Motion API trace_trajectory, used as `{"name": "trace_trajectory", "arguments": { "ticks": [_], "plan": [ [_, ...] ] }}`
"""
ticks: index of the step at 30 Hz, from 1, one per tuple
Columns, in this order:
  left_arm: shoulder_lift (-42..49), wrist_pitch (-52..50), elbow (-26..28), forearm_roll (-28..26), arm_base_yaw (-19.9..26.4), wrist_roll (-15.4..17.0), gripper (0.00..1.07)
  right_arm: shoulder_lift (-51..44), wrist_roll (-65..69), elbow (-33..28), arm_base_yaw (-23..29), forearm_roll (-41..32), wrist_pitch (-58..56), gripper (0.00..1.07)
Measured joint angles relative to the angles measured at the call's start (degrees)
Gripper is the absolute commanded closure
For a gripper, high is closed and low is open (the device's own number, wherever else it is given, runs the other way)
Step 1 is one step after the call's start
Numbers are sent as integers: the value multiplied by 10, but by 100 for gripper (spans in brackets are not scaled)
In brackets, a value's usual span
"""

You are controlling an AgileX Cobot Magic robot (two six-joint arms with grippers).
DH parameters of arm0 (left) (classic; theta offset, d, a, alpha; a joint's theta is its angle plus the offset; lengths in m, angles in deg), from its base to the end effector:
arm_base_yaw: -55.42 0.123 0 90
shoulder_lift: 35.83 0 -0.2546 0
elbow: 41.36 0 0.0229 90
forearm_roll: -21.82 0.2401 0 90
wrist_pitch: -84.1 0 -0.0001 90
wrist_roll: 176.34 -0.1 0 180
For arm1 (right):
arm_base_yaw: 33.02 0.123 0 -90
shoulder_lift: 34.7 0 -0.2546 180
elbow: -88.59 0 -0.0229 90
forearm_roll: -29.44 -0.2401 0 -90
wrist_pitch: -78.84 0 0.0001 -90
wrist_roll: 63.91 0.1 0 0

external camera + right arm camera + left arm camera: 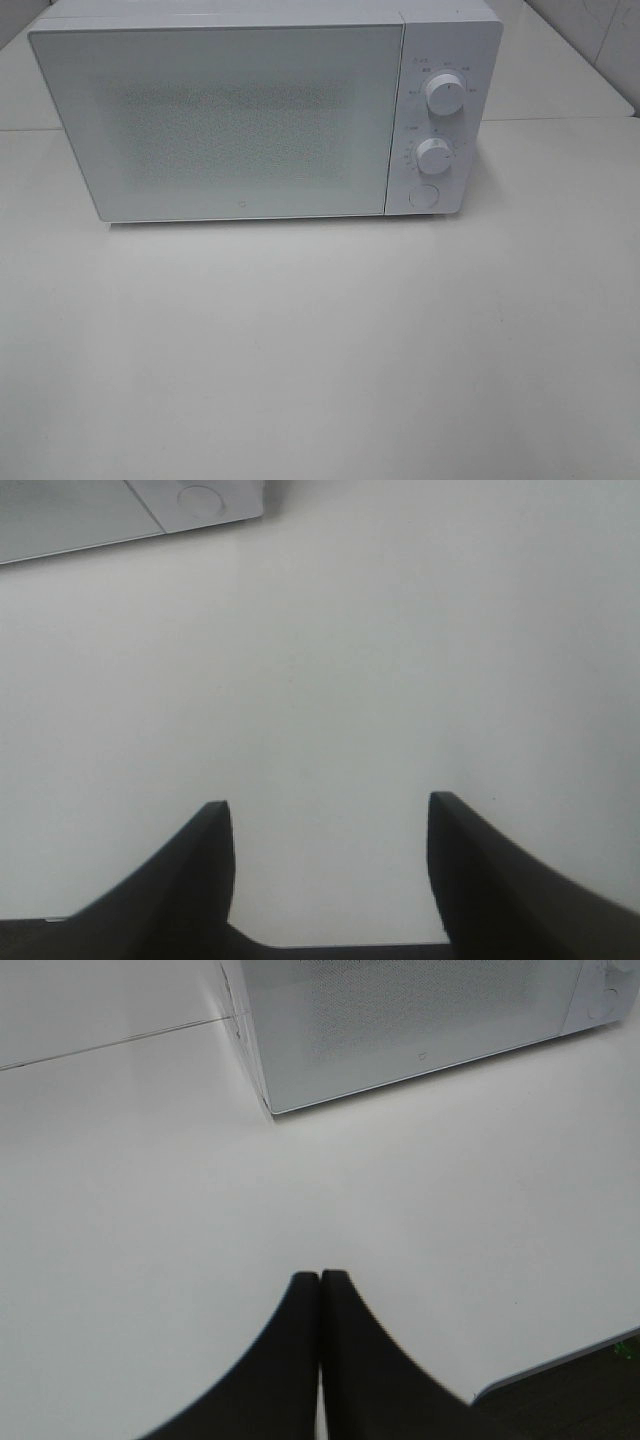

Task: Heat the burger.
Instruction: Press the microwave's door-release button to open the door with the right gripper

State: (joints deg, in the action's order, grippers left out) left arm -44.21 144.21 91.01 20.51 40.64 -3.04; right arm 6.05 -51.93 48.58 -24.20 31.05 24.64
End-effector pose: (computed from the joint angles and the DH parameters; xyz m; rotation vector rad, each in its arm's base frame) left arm 0.0228 -0.0081 0.2692 0.3790 1.9927 -0.1163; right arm 0.1102 0.0148 0.2796 0.0568 2.3589 0.1422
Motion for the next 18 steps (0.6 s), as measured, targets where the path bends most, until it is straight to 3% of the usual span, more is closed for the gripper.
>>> {"name": "trace_trajectory", "arguments": {
  "ticks": [9, 18],
  "plan": [
    [0, 0, 0, 0, 0, 0, 106, -185, -71, -60, 0, -20, -4, 53],
    [0, 0, 0, 0, 0, 0, 106, -280, -85, -63, 0, -25, -6, 53]
  ]
}}
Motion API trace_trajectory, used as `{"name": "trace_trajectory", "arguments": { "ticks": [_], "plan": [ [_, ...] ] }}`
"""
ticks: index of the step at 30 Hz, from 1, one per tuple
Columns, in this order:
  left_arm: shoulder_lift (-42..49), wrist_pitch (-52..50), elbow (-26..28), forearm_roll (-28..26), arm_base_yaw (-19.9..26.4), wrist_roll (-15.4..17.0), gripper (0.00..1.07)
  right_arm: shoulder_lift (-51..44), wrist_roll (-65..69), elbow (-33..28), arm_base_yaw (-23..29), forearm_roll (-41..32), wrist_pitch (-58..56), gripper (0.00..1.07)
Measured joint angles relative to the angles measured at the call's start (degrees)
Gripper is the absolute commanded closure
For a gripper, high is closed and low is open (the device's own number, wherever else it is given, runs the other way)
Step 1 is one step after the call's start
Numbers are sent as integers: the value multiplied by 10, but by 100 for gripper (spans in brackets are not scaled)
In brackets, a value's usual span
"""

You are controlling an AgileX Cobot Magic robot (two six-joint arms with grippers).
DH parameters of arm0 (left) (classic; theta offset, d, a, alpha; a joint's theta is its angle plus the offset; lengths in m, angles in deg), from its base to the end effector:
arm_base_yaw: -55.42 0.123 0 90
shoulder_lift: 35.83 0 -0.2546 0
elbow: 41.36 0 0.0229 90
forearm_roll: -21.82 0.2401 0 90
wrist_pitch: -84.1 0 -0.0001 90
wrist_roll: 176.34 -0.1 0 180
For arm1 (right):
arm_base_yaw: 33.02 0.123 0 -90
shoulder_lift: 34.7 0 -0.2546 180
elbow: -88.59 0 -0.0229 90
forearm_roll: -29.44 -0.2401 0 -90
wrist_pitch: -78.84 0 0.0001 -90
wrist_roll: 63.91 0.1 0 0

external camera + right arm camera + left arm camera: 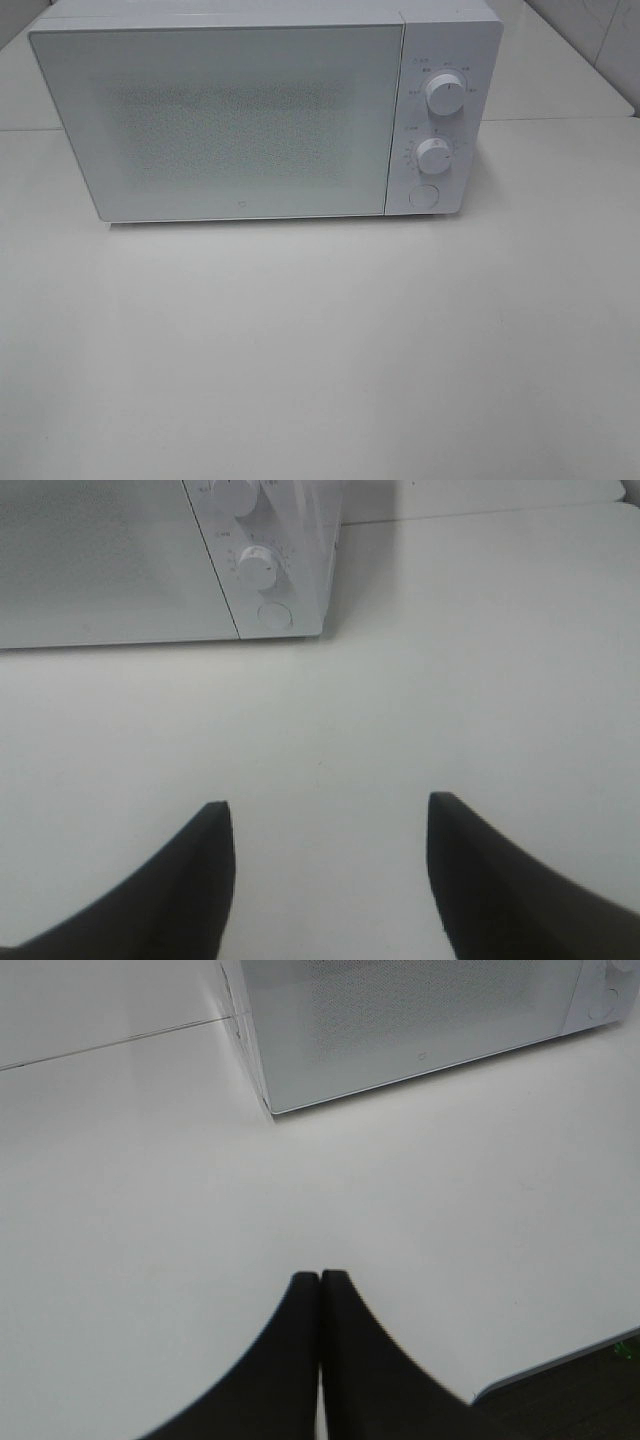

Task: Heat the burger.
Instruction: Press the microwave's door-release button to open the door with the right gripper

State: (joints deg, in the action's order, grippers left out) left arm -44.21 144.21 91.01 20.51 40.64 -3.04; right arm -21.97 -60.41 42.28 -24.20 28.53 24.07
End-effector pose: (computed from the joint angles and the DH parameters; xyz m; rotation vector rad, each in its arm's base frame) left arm 0.0228 -0.0081 0.2692 0.3790 1.9927 -0.1163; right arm 0.0366 0.0070 0.2818 -0.0916 1.9876 0.1579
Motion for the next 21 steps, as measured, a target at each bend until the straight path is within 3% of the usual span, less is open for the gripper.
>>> {"name": "trace_trajectory", "arguments": {
  "ticks": [5, 21],
  "plan": [
    [0, 0, 0, 0, 0, 0, 106, -42, -15, -8, 0, 0, -25, 53],
    [0, 0, 0, -1, 0, 0, 106, -43, -15, -13, 0, -2, -27, 53]
  ]
}}
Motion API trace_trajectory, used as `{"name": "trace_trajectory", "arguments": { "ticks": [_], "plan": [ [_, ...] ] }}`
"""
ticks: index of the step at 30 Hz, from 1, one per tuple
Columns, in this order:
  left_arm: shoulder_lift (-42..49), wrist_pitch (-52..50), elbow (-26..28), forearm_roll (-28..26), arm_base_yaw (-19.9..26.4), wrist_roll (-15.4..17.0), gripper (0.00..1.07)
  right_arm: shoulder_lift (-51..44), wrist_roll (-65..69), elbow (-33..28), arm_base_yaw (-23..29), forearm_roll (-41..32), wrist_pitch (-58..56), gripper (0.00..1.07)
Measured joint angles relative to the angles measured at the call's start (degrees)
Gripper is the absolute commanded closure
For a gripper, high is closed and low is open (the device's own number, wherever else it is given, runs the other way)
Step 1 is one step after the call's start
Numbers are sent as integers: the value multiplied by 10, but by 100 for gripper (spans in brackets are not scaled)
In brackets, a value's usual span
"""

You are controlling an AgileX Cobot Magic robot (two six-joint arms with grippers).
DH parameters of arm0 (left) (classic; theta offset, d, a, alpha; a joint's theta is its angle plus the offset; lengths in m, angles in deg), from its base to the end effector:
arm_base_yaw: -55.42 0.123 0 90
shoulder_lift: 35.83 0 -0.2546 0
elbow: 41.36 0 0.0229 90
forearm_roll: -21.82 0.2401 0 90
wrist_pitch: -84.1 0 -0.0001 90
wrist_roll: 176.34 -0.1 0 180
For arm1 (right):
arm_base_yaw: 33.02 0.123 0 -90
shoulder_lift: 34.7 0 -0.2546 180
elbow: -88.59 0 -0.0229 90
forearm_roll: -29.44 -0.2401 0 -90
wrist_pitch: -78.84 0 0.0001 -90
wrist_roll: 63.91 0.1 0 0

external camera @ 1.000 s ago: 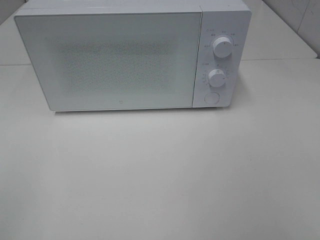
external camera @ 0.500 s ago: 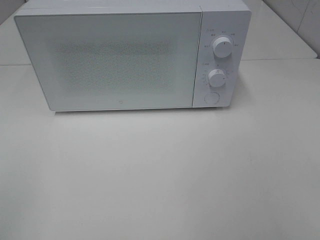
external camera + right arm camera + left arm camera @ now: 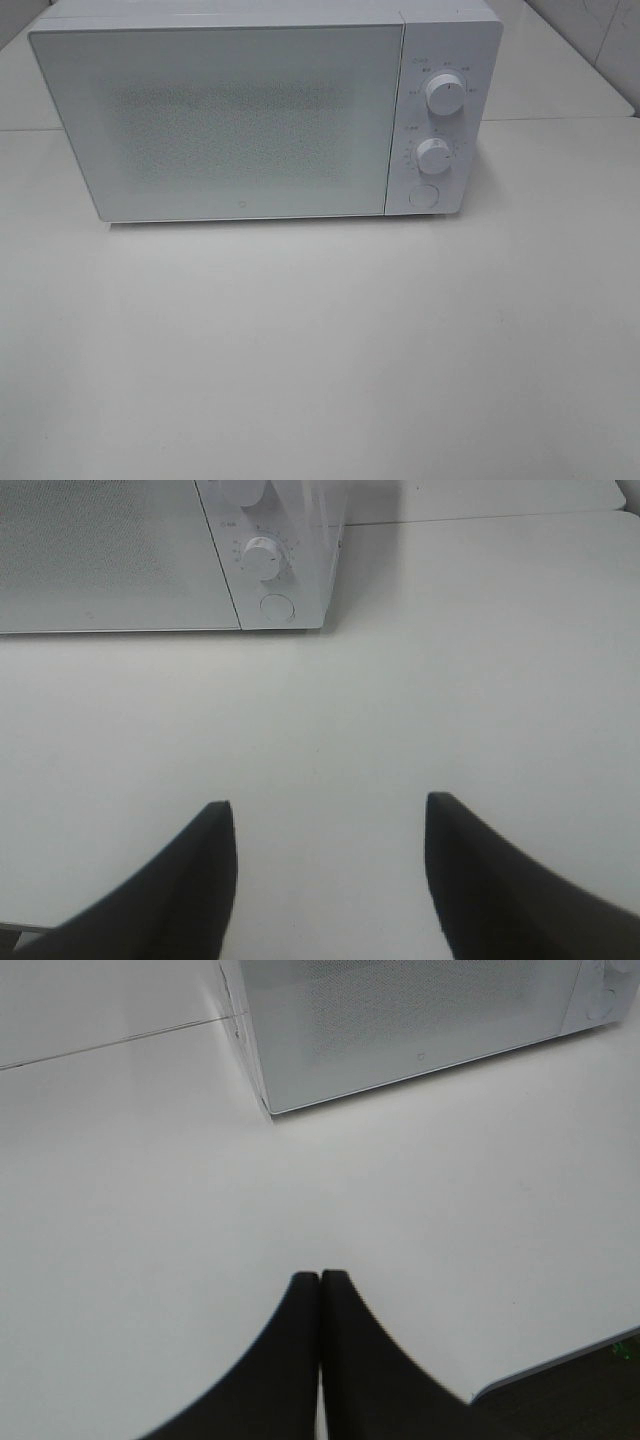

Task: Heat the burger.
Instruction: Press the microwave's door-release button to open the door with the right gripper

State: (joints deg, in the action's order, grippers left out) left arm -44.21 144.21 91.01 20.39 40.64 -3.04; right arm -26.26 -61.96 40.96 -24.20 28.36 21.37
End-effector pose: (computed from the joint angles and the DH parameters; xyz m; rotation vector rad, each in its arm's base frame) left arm 0.0228 -0.0082 0.2692 0.3791 1.9927 -0.1188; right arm 0.0257 0.0056 0.2734 -0.1192 1.9808 0.1443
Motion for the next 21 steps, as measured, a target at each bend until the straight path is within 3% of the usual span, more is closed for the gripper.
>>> {"name": "trace_trajectory", "arguments": {
  "ticks": [21],
  "plan": [
    [0, 0, 0, 1, 0, 0, 106, 0, -1, 0, 0, 0, -1, 54]
  ]
}}
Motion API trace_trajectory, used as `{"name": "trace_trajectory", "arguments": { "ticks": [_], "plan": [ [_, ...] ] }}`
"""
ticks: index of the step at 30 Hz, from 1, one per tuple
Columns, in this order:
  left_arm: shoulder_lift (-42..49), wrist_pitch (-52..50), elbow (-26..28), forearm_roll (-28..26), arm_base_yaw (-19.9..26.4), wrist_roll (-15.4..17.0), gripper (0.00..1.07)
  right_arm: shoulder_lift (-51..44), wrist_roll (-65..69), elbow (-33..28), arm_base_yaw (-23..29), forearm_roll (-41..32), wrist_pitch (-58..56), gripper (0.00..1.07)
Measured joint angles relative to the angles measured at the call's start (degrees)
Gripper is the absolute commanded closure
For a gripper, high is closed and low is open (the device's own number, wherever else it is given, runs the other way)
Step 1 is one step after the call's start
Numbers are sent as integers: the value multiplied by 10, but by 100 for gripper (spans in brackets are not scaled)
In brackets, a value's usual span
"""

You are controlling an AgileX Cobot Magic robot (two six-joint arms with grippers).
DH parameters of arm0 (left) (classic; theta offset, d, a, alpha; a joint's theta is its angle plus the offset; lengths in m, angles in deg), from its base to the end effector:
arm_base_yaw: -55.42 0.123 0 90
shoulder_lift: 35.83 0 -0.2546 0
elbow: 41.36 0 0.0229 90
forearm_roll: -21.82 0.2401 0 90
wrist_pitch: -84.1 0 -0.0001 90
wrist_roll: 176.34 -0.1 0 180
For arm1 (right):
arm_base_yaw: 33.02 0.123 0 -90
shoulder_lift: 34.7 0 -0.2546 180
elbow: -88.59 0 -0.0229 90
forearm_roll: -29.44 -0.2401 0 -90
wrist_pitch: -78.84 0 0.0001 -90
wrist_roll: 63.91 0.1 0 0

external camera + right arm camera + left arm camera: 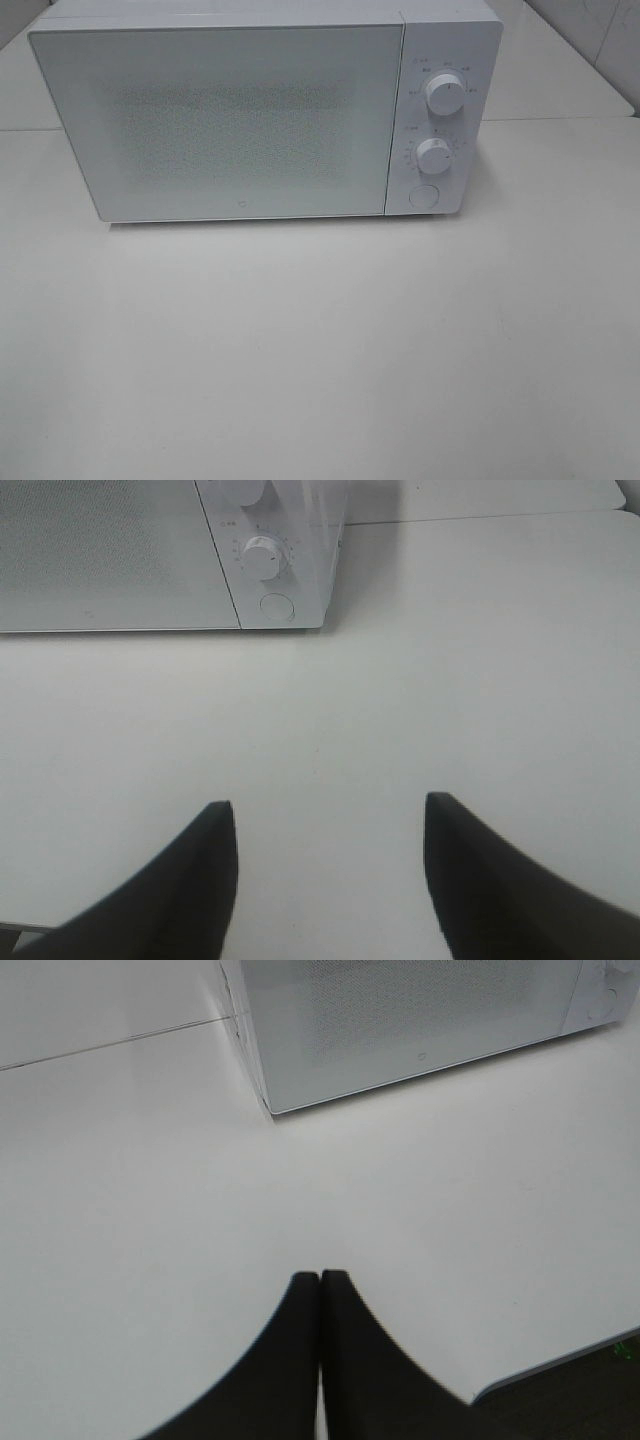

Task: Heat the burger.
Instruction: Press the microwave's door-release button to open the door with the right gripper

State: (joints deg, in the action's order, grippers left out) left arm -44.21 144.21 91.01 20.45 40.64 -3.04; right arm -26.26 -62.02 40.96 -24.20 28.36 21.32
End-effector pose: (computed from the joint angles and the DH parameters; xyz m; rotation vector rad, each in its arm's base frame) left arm 0.0228 -0.0082 0.2692 0.3790 1.9927 -0.1176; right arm 0.0256 0.0056 0.2733 -0.1203 1.9816 0.1435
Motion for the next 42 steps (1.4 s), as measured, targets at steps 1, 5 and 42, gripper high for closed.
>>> {"name": "trace_trajectory", "arguments": {
  "ticks": [1, 5, 42],
  "plan": [
    [0, 0, 0, 0, 0, 0, 106, 0, 0, 0, 0, 0, 0, 54],
    [0, 0, 0, 0, 0, 0, 106, 0, 0, 0, 0, 0, 0, 54],
    [0, 0, 0, 1, 0, 0, 106, 410, -5, 15, 0, 2, 403, 75]
  ]
}}
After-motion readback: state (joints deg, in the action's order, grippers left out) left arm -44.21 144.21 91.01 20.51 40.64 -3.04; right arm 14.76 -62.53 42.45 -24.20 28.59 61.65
